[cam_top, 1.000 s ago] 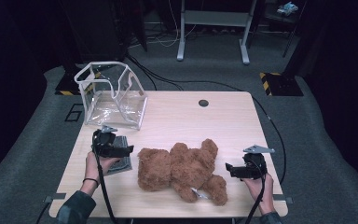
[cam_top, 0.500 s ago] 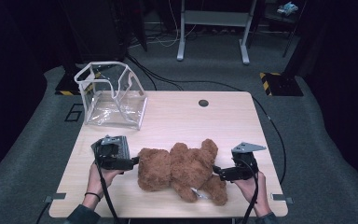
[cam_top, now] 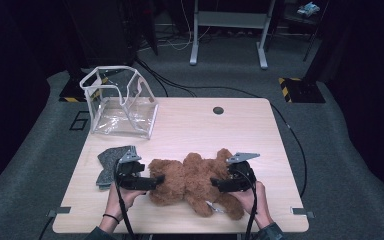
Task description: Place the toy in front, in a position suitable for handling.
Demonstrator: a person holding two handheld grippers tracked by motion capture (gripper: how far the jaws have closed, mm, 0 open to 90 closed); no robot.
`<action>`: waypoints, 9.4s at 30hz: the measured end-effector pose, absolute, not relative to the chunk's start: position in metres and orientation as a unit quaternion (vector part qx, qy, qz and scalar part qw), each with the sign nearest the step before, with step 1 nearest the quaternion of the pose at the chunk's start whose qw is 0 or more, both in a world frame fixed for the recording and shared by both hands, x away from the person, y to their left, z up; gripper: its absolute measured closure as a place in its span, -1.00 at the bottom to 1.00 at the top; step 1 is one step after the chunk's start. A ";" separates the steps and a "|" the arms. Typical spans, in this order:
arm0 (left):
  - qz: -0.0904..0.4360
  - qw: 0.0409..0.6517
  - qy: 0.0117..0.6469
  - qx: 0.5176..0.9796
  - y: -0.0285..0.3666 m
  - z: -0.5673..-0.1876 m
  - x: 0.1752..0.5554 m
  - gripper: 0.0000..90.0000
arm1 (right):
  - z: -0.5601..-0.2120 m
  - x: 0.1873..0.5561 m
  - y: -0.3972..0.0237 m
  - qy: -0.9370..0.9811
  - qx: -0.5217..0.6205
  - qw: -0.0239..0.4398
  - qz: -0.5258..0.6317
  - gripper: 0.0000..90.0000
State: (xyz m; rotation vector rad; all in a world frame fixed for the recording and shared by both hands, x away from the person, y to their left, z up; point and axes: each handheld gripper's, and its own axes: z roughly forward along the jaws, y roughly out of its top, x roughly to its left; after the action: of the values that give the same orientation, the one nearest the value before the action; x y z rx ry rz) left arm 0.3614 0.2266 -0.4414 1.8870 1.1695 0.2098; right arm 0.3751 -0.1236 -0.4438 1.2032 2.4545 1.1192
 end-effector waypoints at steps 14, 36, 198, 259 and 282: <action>0.056 0.446 0.450 0.771 0.207 -0.465 0.363 -0.44 | -0.456 0.377 -0.121 0.827 0.404 0.086 0.380 0.21; 0.078 0.494 0.430 0.752 0.203 -0.440 0.372 0.29 | -0.422 0.372 -0.132 0.797 0.400 0.133 0.432 0.63; 0.143 0.327 0.397 0.846 0.181 -0.498 0.328 -0.27 | -0.527 0.377 -0.246 0.730 0.548 0.215 0.346 -0.68; 0.154 0.411 0.469 0.767 0.203 -0.468 0.427 -0.29 | -0.445 0.459 -0.116 0.803 0.440 0.125 0.382 -0.19; 0.165 0.438 0.476 0.744 0.206 -0.459 0.450 0.39 | -0.427 0.474 -0.101 0.801 0.404 0.172 0.406 0.63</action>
State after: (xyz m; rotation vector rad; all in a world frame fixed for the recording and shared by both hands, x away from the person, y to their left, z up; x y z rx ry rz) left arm 0.4501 0.2063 -0.4589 1.8496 1.1838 0.4103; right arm 0.4740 -0.1013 -0.4272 1.1472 2.2749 1.1538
